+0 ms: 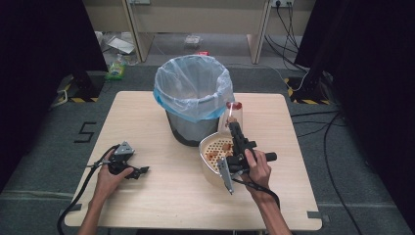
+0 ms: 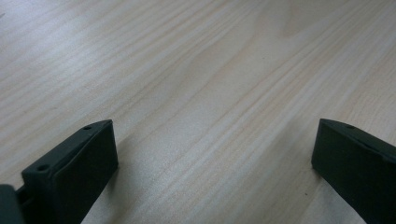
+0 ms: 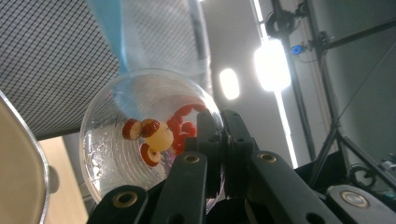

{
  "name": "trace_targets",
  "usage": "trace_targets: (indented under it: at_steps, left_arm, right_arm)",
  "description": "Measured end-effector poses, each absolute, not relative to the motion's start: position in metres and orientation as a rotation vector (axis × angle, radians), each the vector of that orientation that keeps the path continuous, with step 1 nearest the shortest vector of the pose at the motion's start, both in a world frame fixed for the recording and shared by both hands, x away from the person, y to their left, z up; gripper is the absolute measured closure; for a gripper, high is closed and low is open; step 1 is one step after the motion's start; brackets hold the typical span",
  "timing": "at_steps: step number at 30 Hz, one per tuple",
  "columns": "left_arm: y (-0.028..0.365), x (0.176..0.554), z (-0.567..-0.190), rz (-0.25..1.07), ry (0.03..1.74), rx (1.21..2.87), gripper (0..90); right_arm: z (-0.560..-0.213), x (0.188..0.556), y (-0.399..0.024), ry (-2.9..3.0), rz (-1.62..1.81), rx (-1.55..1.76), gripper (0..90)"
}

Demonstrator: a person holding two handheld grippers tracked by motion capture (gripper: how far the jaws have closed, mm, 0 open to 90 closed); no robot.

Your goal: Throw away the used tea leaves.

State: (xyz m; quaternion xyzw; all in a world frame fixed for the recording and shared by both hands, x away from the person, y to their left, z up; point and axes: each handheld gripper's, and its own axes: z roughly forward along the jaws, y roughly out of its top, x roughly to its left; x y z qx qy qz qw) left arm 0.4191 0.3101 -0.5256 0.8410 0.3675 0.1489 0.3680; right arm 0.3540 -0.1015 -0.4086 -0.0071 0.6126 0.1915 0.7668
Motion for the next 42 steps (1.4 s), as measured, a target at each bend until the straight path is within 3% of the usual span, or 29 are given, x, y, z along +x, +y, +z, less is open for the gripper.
trace_targets:
  at_steps: [24, 42]
  left_arm:
    - [0.310, 0.419, -0.526, 0.383, 0.944, 2.160, 0.0]
    - [0.310, 0.419, -0.526, 0.381, 0.945, 2.159, 0.0]
  right_arm:
    - [-0.406, 0.357, -0.102, 1.336, 0.419, -0.001, 87.9]
    - [-0.373, 0.385, -0.151, 1.619, 0.868, 0.606, 87.7]
